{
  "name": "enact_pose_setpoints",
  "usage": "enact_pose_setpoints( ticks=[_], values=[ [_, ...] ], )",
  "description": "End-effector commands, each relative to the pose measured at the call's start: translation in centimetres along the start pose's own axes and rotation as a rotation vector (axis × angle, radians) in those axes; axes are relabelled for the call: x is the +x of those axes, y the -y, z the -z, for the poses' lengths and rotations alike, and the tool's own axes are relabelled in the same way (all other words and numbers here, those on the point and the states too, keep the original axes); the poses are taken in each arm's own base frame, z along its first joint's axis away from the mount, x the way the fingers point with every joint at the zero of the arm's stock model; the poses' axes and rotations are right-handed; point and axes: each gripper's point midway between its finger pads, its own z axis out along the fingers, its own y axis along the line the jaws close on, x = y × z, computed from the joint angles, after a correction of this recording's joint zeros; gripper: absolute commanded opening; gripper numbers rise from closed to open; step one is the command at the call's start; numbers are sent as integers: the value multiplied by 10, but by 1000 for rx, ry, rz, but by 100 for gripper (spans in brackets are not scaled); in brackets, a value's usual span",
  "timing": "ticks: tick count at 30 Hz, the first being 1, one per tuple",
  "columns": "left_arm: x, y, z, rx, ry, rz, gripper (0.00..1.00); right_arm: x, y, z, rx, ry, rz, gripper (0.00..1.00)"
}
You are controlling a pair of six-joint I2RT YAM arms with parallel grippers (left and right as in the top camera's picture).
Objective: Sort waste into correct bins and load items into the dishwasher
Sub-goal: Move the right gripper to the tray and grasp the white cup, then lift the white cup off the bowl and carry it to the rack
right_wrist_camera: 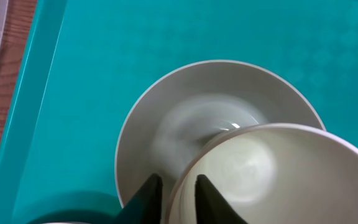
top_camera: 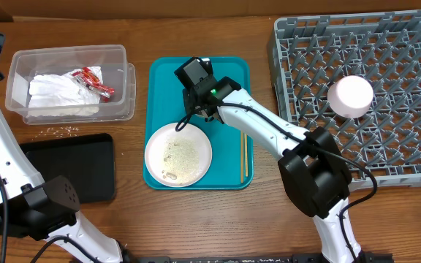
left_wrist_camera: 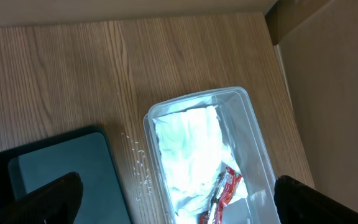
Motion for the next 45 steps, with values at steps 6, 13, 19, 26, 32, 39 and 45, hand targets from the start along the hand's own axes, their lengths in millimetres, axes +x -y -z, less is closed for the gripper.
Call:
enact_pose_setpoints(
  ticks=[6, 13, 19, 26, 32, 39, 45],
  values=[
    [1, 1, -3, -11, 5, -15, 100, -46, -8, 48, -24, 87, -12, 4],
    [1, 1, -3, -11, 5, -15, 100, -91, 4, 117, -21, 174, 16, 4],
    [1, 1, -3, -11, 5, -15, 100, -144, 89, 184, 64, 294, -127, 4],
    [1, 1, -3, -11, 5, -15, 100, -168, 189, 198, -284, 257, -194, 4],
    [1, 1, -3, -11, 5, -15, 100, -162, 254, 206, -694, 265, -207, 4],
    [1, 1, -3, -11, 5, -15, 100, -153, 304, 174, -953, 268, -305, 4],
    [1, 1, -3, -11, 5, -15, 100, -143, 319, 118, -1028, 190, -433, 4]
  ],
)
